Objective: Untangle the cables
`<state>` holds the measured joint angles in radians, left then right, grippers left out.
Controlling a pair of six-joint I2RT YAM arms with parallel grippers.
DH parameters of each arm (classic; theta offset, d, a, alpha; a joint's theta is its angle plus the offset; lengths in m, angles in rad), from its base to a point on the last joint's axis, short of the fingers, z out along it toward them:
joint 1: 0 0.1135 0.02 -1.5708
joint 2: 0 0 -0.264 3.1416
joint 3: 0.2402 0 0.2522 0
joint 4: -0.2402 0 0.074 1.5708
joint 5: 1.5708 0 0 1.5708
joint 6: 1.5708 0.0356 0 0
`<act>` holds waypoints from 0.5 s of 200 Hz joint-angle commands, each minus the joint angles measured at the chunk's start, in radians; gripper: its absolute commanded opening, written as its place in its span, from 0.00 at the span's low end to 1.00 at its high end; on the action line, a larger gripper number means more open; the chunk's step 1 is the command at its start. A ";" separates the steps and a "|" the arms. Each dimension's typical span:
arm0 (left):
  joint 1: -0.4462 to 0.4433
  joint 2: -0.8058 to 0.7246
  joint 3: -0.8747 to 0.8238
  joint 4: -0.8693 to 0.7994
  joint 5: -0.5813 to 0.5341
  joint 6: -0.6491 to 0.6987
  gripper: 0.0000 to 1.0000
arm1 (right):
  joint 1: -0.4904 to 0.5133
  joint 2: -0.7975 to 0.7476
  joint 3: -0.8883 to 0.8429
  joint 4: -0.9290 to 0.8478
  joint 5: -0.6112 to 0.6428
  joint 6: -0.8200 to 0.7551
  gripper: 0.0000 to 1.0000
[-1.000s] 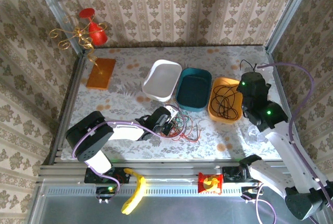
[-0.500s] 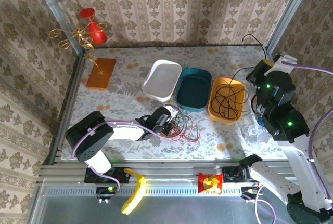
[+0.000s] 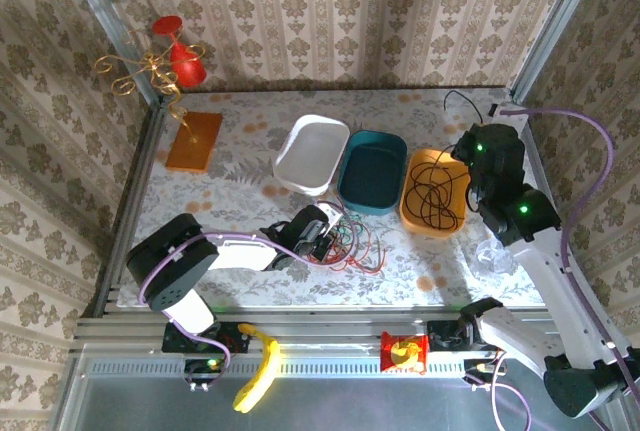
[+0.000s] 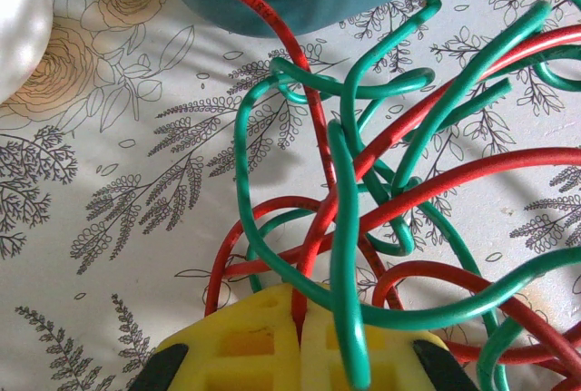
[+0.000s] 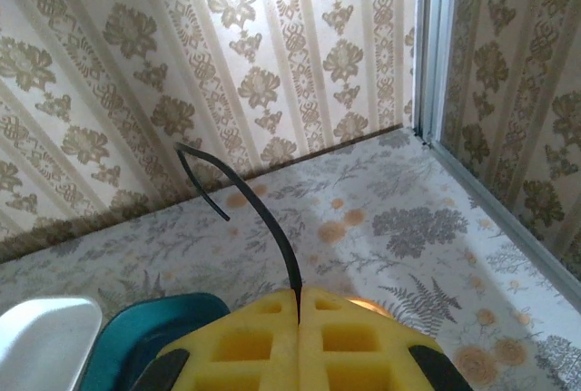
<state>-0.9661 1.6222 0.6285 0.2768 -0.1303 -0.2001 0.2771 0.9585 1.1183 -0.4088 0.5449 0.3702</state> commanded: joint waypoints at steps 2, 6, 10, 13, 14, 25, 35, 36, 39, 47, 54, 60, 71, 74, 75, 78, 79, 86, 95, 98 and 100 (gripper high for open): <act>0.012 0.024 -0.021 -0.080 -0.013 -0.018 0.00 | -0.006 0.010 -0.030 -0.015 -0.026 0.030 0.00; 0.012 0.024 -0.020 -0.081 -0.012 -0.018 0.00 | -0.007 0.013 -0.039 -0.018 -0.026 0.037 0.00; 0.012 0.024 -0.020 -0.081 -0.012 -0.019 0.00 | -0.009 0.015 -0.049 -0.021 -0.023 0.046 0.00; 0.013 0.024 -0.019 -0.081 -0.011 -0.020 0.00 | -0.008 0.016 -0.056 -0.022 -0.023 0.052 0.00; 0.012 0.024 -0.019 -0.081 -0.012 -0.020 0.00 | -0.008 0.017 -0.057 -0.023 -0.023 0.054 0.00; 0.012 0.024 -0.020 -0.080 -0.012 -0.021 0.00 | -0.008 0.024 -0.087 -0.028 -0.017 0.076 0.00; 0.010 0.023 -0.020 -0.080 -0.013 -0.019 0.00 | -0.007 0.035 -0.110 -0.035 -0.004 0.096 0.00; 0.010 0.023 -0.020 -0.080 -0.013 -0.019 0.00 | -0.007 0.036 -0.112 -0.036 -0.002 0.098 0.00; 0.011 0.023 -0.019 -0.081 -0.014 -0.018 0.00 | -0.007 0.040 -0.118 -0.041 0.007 0.105 0.00; 0.011 0.022 -0.020 -0.082 -0.014 -0.016 0.00 | -0.007 0.051 -0.130 -0.056 0.033 0.125 0.00; 0.012 0.022 -0.019 -0.083 -0.014 -0.015 0.00 | -0.006 0.060 -0.140 -0.068 0.056 0.145 0.00; 0.011 0.022 -0.019 -0.085 -0.014 -0.015 0.00 | -0.007 0.067 -0.148 -0.078 0.076 0.162 0.00; 0.011 0.022 -0.018 -0.089 -0.014 -0.012 0.00 | -0.006 0.081 -0.161 -0.096 0.101 0.190 0.00; 0.011 0.021 -0.018 -0.088 -0.013 -0.012 0.00 | -0.005 0.085 -0.164 -0.097 0.105 0.196 0.00; 0.011 0.021 -0.018 -0.089 -0.014 -0.012 0.00 | -0.005 0.086 -0.166 -0.098 0.107 0.197 0.00; 0.011 0.021 -0.018 -0.090 -0.013 -0.012 0.00 | -0.005 0.090 -0.171 -0.100 0.111 0.202 0.00; 0.011 0.021 -0.018 -0.091 -0.013 -0.012 0.00 | -0.005 0.091 -0.172 -0.100 0.113 0.205 0.00; 0.011 0.019 -0.018 -0.090 -0.014 -0.010 0.00 | -0.004 0.100 -0.182 -0.101 0.123 0.217 0.00; 0.011 0.019 -0.017 -0.092 -0.014 -0.009 0.00 | -0.005 0.115 -0.195 -0.104 0.131 0.230 0.00; 0.011 0.019 -0.016 -0.093 -0.014 -0.009 0.00 | -0.005 0.120 -0.198 -0.102 0.133 0.233 0.00; 0.012 0.018 -0.016 -0.094 -0.014 -0.009 0.00 | -0.004 0.123 -0.201 -0.102 0.132 0.234 0.00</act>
<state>-0.9661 1.6222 0.6285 0.2764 -0.1303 -0.2028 0.2729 1.0580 0.9440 -0.4789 0.5995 0.5274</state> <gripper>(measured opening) 0.067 0.058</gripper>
